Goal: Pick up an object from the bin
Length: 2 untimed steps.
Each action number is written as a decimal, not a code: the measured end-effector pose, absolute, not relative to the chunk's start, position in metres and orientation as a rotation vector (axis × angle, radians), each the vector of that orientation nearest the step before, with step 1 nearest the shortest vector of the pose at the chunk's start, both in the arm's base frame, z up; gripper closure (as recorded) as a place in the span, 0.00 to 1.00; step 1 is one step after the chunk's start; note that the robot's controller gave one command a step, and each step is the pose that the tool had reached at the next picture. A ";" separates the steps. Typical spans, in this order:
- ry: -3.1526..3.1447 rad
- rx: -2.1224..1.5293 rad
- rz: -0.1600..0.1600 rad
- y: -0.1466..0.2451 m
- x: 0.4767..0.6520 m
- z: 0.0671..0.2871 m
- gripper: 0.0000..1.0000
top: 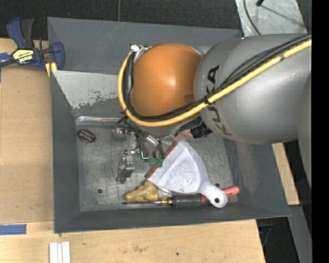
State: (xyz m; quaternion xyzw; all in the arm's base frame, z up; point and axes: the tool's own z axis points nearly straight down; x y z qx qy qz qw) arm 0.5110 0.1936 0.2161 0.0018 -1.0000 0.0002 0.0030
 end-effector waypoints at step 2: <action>-3.144 0.000 -0.002 0.193 0.513 0.221 0.00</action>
Offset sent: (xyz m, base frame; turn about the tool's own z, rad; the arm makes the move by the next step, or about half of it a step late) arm -0.0186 0.0229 -0.0642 0.0518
